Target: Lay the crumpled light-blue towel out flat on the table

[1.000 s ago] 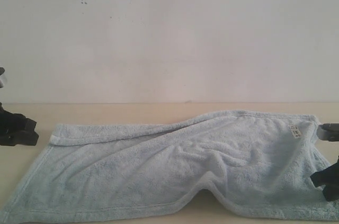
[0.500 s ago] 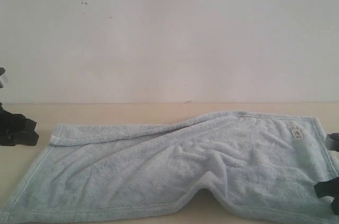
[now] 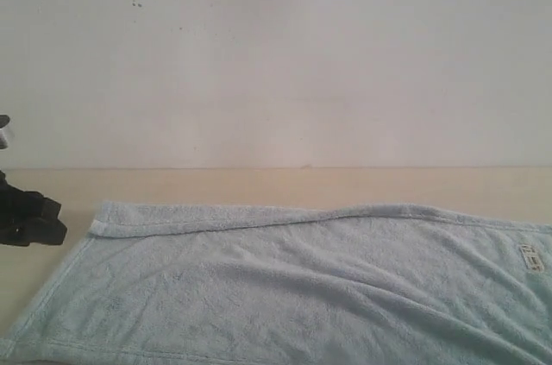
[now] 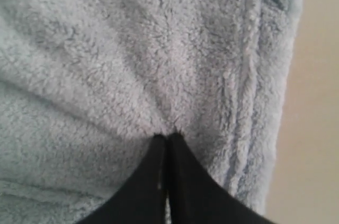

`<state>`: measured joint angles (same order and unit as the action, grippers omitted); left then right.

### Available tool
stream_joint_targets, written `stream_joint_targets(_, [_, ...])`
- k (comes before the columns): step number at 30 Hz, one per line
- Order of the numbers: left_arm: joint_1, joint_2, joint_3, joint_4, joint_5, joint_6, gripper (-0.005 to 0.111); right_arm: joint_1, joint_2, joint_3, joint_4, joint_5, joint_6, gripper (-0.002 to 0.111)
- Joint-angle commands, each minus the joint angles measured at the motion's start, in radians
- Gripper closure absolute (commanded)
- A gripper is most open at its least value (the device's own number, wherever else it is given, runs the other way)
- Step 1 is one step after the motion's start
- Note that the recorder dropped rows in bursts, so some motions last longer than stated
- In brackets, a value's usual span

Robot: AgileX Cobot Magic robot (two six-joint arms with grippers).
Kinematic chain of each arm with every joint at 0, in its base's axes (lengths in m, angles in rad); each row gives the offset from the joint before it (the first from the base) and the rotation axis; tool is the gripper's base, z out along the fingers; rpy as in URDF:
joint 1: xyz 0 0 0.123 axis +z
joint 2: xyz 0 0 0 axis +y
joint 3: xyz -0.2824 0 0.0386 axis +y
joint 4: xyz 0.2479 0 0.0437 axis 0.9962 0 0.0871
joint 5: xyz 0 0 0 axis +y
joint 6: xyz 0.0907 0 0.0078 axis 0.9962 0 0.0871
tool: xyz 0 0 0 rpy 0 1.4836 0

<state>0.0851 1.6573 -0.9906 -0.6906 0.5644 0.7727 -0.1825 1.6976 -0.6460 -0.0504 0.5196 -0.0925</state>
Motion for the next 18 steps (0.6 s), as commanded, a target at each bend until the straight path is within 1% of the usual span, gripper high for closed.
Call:
stream_joint_targets(1, [-0.004, -0.016, 0.058, -0.008, 0.026, 0.007, 0.059, -0.008, -0.072, 0.050, -0.090, 0.117, 0.077, 0.108])
stream_joint_targets(3, [-0.004, -0.027, 0.090, -0.008, 0.005, 0.007, 0.059, -0.008, -0.119, 0.051, -0.119, 0.105, 0.109, 0.108])
stream_joint_targets(5, [-0.009, -0.051, 0.117, -0.011, -0.024, 0.007, 0.059, -0.006, -0.168, 0.051, -0.100, 0.059, 0.109, 0.108])
stream_joint_targets(9, [-0.028, -0.103, 0.123, -0.017, -0.032, 0.014, 0.059, -0.006, -0.277, 0.051, 0.007, -0.030, 0.036, 0.108])
stream_joint_targets(12, [-0.058, -0.123, 0.123, -0.007, -0.030, 0.019, 0.059, -0.006, -0.336, 0.051, 0.103, -0.085, -0.029, 0.108])
stream_joint_targets(18, [-0.084, -0.080, 0.130, 0.006, -0.088, 0.029, 0.059, -0.006, -0.350, 0.051, 0.207, -0.101, -0.068, 0.108])
